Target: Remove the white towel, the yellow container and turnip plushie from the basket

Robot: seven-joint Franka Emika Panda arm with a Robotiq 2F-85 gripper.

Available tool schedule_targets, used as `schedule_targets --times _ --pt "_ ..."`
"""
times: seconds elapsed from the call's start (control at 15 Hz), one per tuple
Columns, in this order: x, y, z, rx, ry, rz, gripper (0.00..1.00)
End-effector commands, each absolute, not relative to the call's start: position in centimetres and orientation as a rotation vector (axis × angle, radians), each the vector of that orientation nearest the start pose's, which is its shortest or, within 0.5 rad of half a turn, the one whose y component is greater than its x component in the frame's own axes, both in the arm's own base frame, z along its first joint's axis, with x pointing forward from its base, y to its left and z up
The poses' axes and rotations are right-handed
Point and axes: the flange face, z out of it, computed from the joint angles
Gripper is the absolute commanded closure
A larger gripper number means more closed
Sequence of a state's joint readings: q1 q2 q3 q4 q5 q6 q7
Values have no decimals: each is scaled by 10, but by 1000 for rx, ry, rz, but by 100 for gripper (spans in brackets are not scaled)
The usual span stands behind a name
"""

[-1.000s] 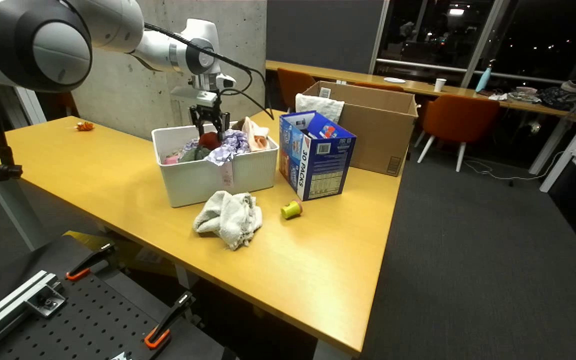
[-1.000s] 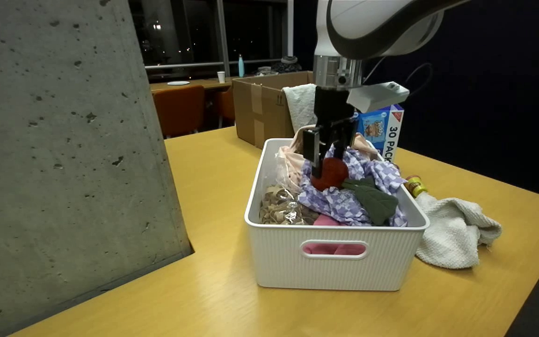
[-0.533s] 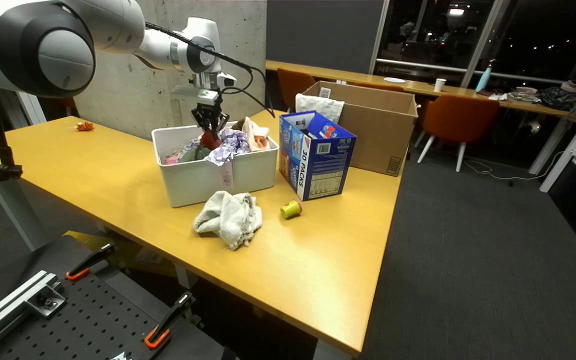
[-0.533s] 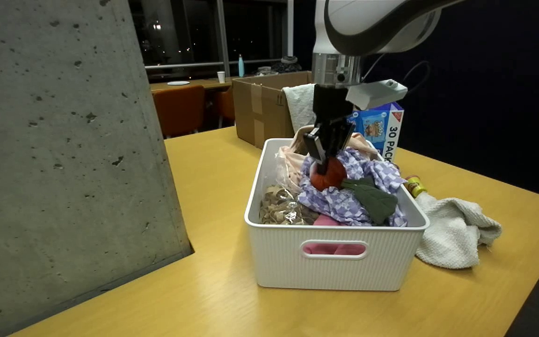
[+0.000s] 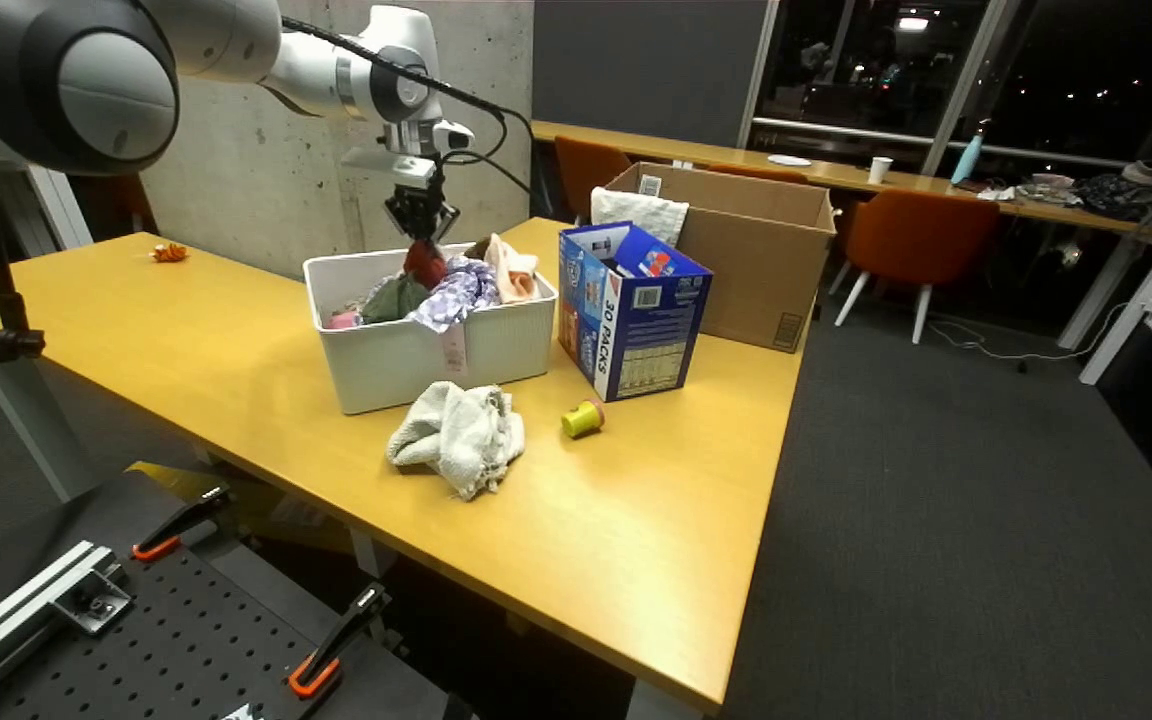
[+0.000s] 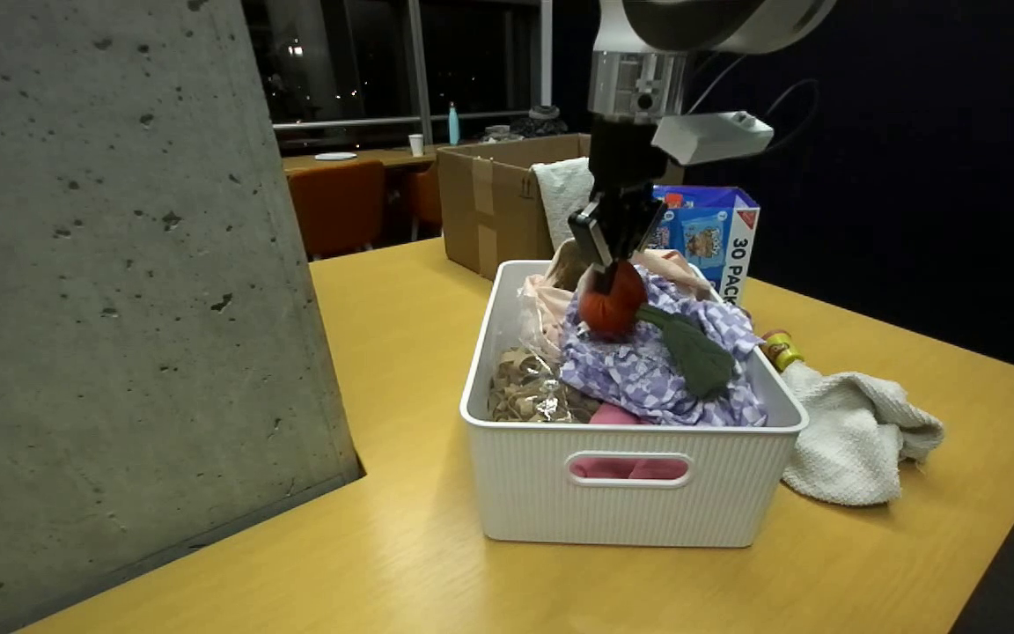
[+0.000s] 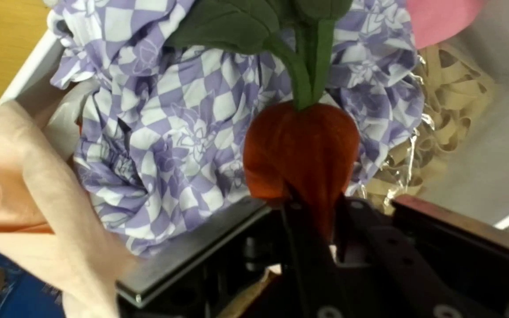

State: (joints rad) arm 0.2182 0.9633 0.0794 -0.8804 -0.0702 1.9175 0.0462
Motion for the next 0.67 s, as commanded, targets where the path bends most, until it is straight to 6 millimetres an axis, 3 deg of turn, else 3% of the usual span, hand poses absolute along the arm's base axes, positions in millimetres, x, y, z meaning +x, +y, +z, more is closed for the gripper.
schedule_targets --times 0.0,0.2,0.4,0.6 --pt "755 185 370 -3092 -276 -208 97" --pt "745 155 402 -3084 -217 -257 97" --pt "728 108 432 -3086 -119 -279 97" --pt "714 61 449 -3096 -4 -246 97"
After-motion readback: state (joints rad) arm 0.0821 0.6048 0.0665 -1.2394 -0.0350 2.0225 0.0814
